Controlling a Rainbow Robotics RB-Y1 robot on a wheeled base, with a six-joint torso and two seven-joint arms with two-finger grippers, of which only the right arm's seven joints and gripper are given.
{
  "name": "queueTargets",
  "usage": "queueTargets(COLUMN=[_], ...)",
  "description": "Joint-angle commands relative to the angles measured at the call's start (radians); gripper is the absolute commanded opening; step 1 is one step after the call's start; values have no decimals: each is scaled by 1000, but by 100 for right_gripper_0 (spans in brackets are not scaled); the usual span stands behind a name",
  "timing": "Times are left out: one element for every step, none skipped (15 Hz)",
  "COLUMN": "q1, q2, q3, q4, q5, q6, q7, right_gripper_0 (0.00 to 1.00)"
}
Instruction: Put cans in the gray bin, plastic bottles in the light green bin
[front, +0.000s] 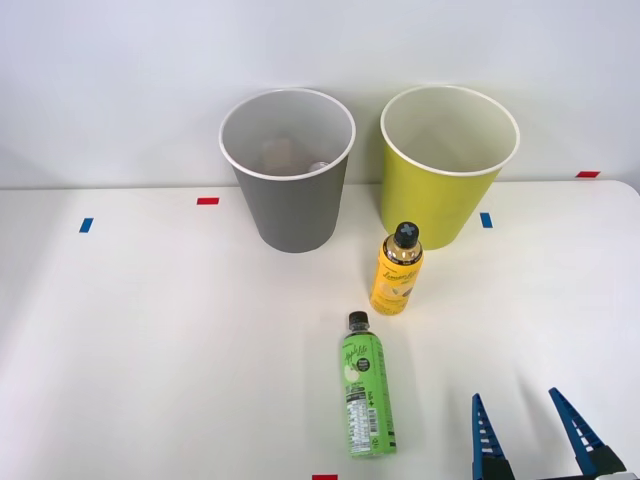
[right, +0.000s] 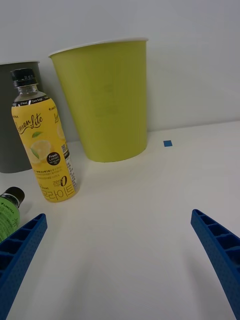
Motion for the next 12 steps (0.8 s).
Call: queueTargets(q1=[0, 0, 0, 0, 0, 0, 0, 0, 0, 0, 0, 0], q2=[0, 0, 0, 0, 0, 0, 0, 0, 0, 0, 0, 0], q3=[0, 0, 0, 0, 0, 0, 0, 0, 0, 0, 0, 0], q4=[0, 0, 0, 0, 0, 0, 0, 0, 0, 0, 0, 0], q5=[0, 0, 0, 0, 0, 0, 0, 0, 0, 0, 0, 0], q6=[0, 0, 0, 0, 0, 0, 0, 0, 0, 0, 0, 0], q7=[0, 0, 0, 0, 0, 0, 0, 0, 0, 0, 0, 0], right_gripper_0=[100, 100, 100, 100, 100, 100, 100, 100, 100, 100, 100, 100])
